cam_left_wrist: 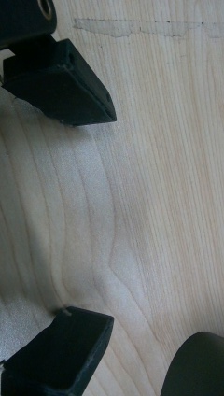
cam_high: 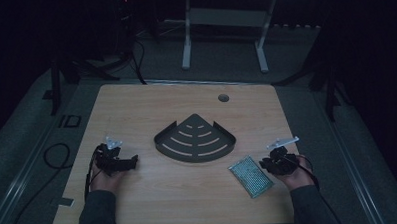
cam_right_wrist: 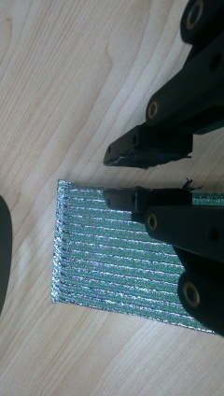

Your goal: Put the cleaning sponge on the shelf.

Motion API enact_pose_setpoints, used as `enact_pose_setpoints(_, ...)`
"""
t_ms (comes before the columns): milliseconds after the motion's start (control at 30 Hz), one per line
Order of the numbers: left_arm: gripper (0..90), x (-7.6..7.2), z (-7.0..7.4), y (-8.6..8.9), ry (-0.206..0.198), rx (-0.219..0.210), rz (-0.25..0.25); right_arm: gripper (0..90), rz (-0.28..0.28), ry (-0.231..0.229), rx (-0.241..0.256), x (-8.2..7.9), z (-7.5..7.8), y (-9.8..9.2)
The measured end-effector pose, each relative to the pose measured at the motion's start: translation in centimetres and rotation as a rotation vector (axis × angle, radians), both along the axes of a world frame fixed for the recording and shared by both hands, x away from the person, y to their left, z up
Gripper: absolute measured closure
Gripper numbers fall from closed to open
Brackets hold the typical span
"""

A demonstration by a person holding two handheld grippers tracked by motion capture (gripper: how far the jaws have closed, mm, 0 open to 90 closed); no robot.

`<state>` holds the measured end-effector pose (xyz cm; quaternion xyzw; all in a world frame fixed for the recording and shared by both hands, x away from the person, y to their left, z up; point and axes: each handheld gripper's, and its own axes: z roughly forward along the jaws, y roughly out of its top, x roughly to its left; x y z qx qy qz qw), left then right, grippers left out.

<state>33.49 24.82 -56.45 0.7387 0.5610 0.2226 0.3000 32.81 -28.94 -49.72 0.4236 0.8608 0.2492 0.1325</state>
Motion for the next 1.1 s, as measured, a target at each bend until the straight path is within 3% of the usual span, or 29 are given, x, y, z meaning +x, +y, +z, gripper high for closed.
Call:
enact_pose_setpoints(367, 4.8, 0.0, 0.0, 0.0, 0.0, 0.0, 0.0, 73.3, 0.014, 0.076, -0.003, 0.6, -0.4, 0.3)
enact_pose_setpoints(667, 4.8, 0.0, 0.0, 0.0, 0.0, 0.0, 0.0, 73.4, 0.038, 0.109, -0.002, 0.7, -0.8, 0.6)
enact_pose_setpoints(1100, 4.8, 0.0, 0.0, 0.0, 0.0, 0.0, 0.0, 77.0, 0.021, 0.18, 0.01, 1.4, -1.7, 0.4)
